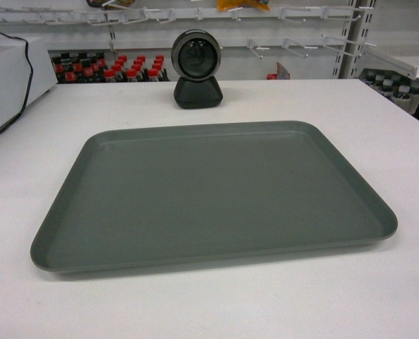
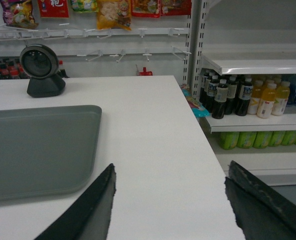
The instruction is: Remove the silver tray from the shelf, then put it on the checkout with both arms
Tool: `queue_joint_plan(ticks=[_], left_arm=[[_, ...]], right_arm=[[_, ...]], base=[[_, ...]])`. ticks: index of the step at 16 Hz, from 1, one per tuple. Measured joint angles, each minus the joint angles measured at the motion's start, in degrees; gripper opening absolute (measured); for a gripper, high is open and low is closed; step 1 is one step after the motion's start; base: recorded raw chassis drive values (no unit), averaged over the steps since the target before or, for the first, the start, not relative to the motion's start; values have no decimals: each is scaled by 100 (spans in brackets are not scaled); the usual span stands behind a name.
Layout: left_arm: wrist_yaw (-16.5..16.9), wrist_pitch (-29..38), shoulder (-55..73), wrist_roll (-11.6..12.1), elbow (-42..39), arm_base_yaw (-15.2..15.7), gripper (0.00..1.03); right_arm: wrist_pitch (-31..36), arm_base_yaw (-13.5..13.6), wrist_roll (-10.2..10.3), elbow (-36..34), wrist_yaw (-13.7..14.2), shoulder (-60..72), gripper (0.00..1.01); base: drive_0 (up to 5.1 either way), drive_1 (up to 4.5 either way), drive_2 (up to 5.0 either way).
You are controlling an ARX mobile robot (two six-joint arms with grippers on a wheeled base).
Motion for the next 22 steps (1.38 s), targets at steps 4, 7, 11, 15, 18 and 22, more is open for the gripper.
queue_joint_plan(ticks=[4, 7, 11, 15, 18, 22], left_arm=[[0, 7, 0, 4, 0, 0, 98], [0, -26, 4, 4, 0, 0, 98], [-2, 13, 0, 4, 0, 0, 98], [-4, -22, 2, 4, 0, 0, 98], [2, 2, 0, 4, 0, 0, 98], [0, 2, 2, 4, 0, 0, 98]], right_arm=[[4, 0, 2, 0, 0, 2, 98], [-24, 0, 2, 0, 0, 9, 98], [11, 0, 2, 0, 0, 0, 98], [-17, 0, 2, 0, 0, 4, 98], [2, 0, 2, 0, 0, 2, 98], [-9, 0, 2, 0, 0, 2, 98]], base=[[1, -208, 210], [3, -415, 421], [3, -415, 421], [2, -416, 421], [2, -416, 421], [15, -402, 431]])
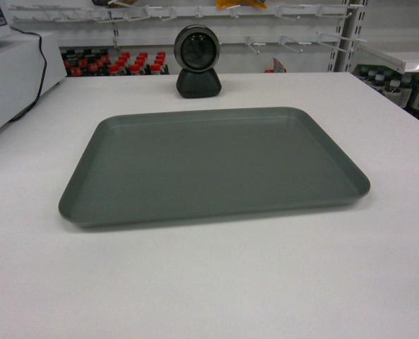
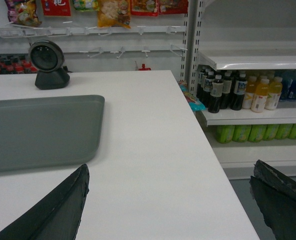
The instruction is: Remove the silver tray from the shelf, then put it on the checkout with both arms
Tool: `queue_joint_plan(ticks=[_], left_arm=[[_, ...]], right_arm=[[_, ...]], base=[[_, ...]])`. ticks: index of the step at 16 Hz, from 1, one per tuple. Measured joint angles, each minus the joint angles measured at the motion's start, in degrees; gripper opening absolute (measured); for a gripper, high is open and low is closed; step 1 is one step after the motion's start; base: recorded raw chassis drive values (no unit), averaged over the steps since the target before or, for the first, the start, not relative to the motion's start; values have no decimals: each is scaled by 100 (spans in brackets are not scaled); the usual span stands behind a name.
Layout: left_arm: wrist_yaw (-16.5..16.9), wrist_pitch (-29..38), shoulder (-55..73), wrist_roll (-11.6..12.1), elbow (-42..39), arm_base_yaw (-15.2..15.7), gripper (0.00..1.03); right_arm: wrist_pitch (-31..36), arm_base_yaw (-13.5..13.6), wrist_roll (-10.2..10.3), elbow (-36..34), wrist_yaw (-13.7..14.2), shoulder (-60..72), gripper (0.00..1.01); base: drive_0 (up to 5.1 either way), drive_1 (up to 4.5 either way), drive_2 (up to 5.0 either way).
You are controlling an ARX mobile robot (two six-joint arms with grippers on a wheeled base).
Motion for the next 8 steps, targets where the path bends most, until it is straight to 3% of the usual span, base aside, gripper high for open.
queue_joint_plan(ticks=[8], left_arm=[[2, 2, -2, 2, 0, 0, 98]], right_arm=[[7, 0, 0, 0, 0, -2, 98]], base=[[10, -408, 427]])
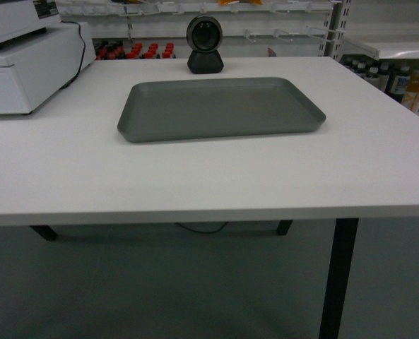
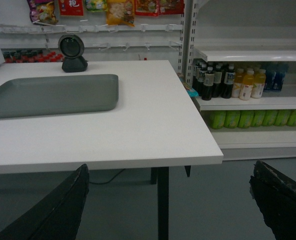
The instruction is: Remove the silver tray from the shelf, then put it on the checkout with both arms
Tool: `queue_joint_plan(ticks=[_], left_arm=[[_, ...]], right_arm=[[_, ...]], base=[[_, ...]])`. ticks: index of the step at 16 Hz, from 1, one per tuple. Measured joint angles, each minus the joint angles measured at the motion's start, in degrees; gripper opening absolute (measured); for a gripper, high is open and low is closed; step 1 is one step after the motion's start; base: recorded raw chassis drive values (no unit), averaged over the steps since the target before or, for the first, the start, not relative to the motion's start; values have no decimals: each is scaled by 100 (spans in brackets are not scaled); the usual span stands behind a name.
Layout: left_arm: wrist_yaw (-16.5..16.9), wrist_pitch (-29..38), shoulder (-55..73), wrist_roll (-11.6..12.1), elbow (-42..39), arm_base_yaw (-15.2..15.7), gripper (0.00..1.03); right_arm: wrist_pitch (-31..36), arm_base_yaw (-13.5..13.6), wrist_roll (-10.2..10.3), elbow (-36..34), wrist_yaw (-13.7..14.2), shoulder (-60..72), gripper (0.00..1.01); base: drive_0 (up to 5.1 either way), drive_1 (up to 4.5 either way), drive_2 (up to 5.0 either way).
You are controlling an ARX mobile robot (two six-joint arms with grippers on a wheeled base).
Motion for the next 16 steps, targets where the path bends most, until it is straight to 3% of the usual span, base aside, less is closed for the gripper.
queue_joint_plan(ticks=[16], left_arm=[[-2, -4, 0, 11, 0, -2, 98]], right_arm=[[4, 0, 0, 0, -2, 2, 98]], base=[[0, -26, 26]])
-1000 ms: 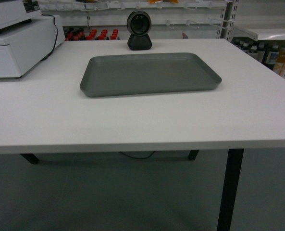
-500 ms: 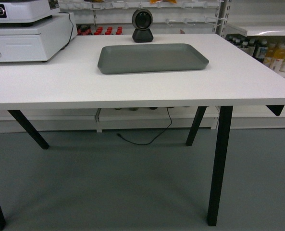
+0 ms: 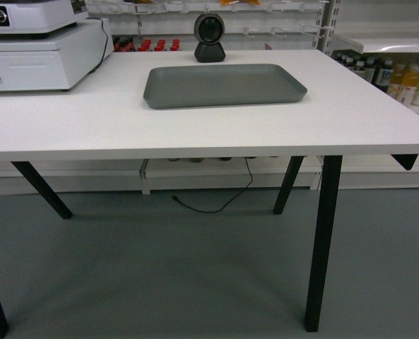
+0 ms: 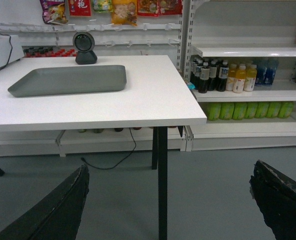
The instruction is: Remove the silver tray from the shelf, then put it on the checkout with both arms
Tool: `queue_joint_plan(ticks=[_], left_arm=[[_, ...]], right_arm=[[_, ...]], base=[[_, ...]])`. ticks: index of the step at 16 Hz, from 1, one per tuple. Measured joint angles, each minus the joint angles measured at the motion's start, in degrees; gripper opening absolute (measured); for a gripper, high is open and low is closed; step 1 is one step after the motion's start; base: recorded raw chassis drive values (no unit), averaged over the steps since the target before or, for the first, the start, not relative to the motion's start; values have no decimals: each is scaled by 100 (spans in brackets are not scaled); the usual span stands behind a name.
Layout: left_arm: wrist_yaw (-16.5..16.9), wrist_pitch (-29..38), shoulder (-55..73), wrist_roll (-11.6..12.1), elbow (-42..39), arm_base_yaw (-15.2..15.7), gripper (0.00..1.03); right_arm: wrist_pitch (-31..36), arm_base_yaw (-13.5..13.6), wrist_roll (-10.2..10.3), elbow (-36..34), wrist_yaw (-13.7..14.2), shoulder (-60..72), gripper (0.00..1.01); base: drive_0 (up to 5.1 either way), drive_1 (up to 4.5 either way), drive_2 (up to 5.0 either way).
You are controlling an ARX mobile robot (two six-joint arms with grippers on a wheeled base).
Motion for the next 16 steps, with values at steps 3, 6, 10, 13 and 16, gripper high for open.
queue_joint_plan(ticks=[3, 6, 10, 13, 16], left_arm=[[0, 15, 0, 0, 0, 0, 98], [-2, 15, 0, 0, 0, 0, 98], [-7, 9, 0, 2, 0, 0, 98], [-2, 2, 0, 4, 0, 0, 98], [2, 4, 0, 7, 0, 0, 98]], right_arm=[[11, 0, 0, 0, 0, 0, 98], [15, 0, 0, 0, -2, 0, 98], [-2, 0, -4, 0, 0, 0, 98], [-2, 0, 0, 0, 2, 0, 98], [0, 0, -2, 0, 4, 0, 98]], base=[[0, 0, 0], [0, 0, 0], [0, 0, 0], [0, 0, 0], [0, 0, 0]])
